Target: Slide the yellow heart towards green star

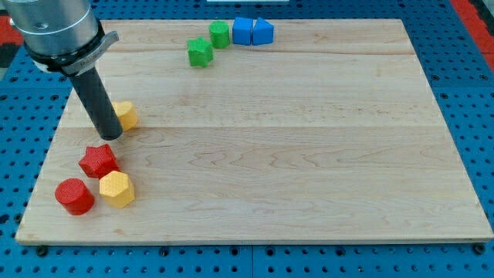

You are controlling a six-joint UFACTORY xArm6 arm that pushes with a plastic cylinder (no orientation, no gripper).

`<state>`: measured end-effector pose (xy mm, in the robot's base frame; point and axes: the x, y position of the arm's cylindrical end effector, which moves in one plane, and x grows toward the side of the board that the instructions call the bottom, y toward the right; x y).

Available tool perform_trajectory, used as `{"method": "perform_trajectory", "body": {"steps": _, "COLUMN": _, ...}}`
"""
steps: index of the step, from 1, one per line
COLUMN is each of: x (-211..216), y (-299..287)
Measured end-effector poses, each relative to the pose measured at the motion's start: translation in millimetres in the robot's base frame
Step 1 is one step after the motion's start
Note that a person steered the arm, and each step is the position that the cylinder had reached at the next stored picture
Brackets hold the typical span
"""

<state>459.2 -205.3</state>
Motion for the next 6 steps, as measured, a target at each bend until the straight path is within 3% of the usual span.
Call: {"method": "perform_trajectory", "body": {"steps": 6, "x": 6, "y": -34}}
